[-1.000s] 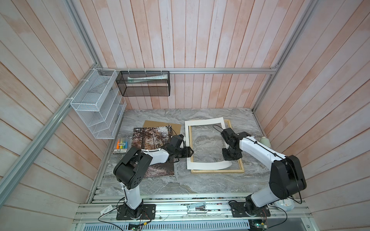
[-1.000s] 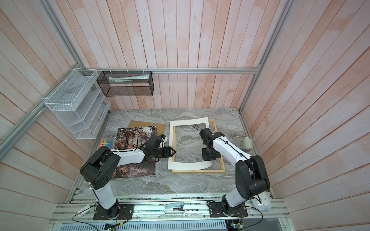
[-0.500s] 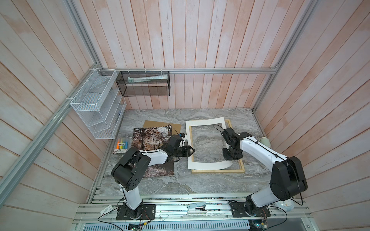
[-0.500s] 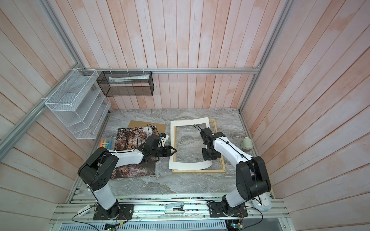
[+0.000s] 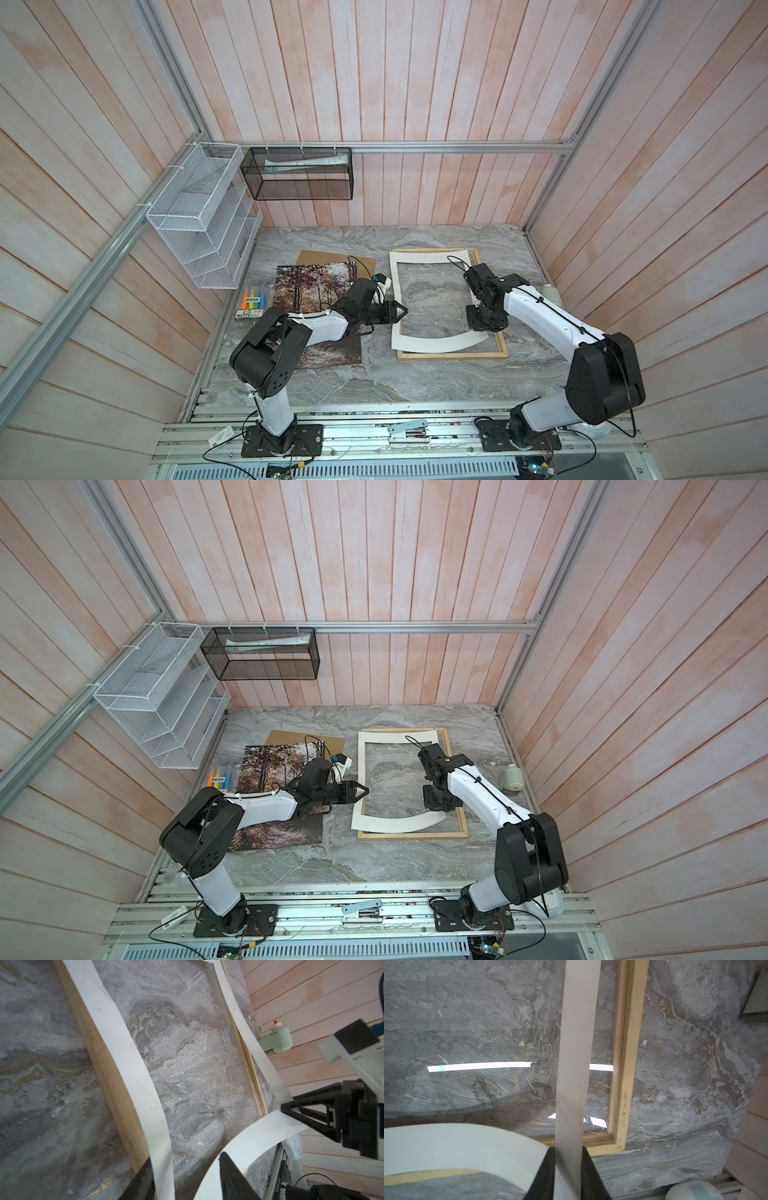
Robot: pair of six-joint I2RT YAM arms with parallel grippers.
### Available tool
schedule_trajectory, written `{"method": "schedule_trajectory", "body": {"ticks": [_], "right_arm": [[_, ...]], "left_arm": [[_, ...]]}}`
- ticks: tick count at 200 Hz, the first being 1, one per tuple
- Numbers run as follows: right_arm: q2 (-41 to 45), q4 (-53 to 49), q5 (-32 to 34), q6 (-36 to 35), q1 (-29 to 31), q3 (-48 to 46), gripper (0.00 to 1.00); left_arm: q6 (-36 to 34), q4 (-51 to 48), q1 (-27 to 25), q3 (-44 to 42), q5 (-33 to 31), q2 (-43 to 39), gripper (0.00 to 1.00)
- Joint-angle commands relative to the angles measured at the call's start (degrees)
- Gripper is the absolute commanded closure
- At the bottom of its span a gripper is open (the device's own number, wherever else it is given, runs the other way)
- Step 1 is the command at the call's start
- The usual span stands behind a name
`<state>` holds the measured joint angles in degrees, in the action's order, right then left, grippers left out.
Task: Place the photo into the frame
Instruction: 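Release the white mat with the right gripper and press it flat inside the frame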
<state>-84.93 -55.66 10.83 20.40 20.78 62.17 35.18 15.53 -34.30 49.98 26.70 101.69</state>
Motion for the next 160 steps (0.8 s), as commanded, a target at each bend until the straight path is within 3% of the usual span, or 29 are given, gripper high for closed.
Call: {"method": "schedule_trajectory", "body": {"ticks": [1,76,160], "right_arm": [[2.59,-1.60,2.51,0.96,-0.35,-0.03,0.66],[2.92,-2.17,6.00,1.84,-0.95,0.38,0.50],[2.06,-0.08,7.49,1.77,-1.78,-0.32,0.45]], "left_arm": [[0.24,1.31,-0.24,-0.45,0.70,1.45,0.50],[0.53,1.30,-0.41,-0.47,0.28,1.29,0.50],[1.28,2.30,-0.59,-0.99,-0.24,1.85,0.51]]}}
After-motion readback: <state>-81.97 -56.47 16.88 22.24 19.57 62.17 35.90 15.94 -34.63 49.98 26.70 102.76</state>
